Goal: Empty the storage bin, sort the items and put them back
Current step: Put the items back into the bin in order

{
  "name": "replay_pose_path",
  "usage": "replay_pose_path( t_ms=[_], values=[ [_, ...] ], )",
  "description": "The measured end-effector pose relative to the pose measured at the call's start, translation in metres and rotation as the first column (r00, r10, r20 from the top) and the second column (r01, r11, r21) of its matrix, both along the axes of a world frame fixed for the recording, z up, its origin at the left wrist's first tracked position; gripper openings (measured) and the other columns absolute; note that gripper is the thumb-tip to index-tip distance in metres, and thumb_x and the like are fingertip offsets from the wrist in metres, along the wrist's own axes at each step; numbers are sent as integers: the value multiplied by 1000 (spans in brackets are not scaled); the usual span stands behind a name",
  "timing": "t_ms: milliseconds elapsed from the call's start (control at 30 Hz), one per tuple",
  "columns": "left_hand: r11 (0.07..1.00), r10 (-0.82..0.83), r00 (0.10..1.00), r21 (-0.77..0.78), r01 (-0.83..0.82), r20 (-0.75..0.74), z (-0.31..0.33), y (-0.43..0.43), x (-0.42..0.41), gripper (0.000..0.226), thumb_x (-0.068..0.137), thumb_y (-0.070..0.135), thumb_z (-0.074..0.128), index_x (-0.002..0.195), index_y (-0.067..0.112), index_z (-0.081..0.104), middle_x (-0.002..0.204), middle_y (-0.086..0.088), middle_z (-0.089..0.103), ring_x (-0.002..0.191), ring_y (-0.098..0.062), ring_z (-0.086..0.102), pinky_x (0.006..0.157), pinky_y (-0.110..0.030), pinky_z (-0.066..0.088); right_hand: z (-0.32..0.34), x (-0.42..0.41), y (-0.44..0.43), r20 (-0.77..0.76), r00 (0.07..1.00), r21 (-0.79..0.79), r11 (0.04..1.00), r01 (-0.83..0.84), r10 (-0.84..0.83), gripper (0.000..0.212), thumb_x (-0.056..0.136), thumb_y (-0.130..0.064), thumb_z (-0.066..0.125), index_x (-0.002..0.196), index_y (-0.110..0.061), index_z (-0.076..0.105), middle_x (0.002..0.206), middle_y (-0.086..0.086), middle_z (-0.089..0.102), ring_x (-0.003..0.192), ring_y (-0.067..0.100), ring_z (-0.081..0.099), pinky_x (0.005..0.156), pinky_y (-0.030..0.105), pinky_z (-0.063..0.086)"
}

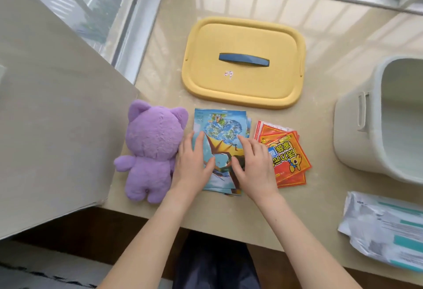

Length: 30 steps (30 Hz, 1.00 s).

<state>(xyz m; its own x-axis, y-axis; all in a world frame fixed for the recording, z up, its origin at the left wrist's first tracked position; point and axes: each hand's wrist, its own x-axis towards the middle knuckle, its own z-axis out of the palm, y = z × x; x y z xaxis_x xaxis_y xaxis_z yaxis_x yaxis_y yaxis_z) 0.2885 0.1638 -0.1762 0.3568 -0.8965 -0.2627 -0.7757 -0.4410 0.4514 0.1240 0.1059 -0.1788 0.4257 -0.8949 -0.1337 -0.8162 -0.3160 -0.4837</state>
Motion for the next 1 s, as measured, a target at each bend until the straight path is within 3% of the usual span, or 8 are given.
replay_pose_path(
  t_ms=[167,300,467,667,800,867,933,1000],
  values=[
    [997,53,998,56,-54,26,-5,-2,-5,76,85,36,61,149,14,26,142,-16,34,129,-33,31,109,-40,27,-2,-13,6,-119,993,-30,999,22,-26,57,87,-33,64,138,-14,48,127,5,58,114,26,50,92,41,43],
    [997,72,997,13,-72,-9,-5,-2,-7,72,82,26,67,145,14,35,138,-16,40,123,-33,34,105,-42,30,-1,-10,10,-134,991,-19,1000,10,-13,54,86,-29,64,136,-12,51,121,11,58,108,30,51,85,44,46],
    [981,144,963,-92,-168,-228,-6,-4,-2,68,74,9,69,138,12,46,131,-9,51,121,-26,42,104,-25,26,-8,10,17,-12,990,67,988,142,-141,51,83,-11,67,133,-7,55,122,28,52,110,43,47,91,49,45],
    [956,218,876,-85,-280,-431,-5,0,3,64,70,-3,68,130,18,55,118,0,54,108,-14,56,96,-35,48,-13,12,20,-29,981,73,979,192,-190,50,82,-12,70,130,-5,57,128,28,50,115,44,46,93,50,45],
    [947,272,790,5,-323,-549,-1,3,4,81,75,-4,66,144,27,37,107,12,62,94,7,60,83,-11,47,-11,9,20,-54,981,49,981,189,-186,51,81,-14,72,128,-2,55,124,26,52,110,43,49,90,49,46],
    [956,263,821,22,-293,-506,-3,3,5,85,79,-3,66,150,21,26,117,7,62,106,-1,59,92,-16,45,-10,10,21,-95,975,24,979,202,-199,55,81,-18,72,129,-1,52,122,25,52,108,42,49,90,49,46],
    [974,195,895,-24,-223,-400,-8,3,7,80,79,-2,64,149,11,29,138,-5,51,127,-18,49,107,-29,35,-10,14,23,-137,963,-1,973,233,-231,62,81,-23,71,133,2,48,123,25,52,109,41,49,93,48,44],
    [985,159,946,-25,-173,-282,-12,4,6,76,78,3,66,146,6,33,138,-13,44,130,-28,40,111,-32,28,-12,18,25,-156,961,-9,973,229,-227,65,82,-26,70,135,2,46,128,25,50,112,40,47,97,47,42]
  ],
)
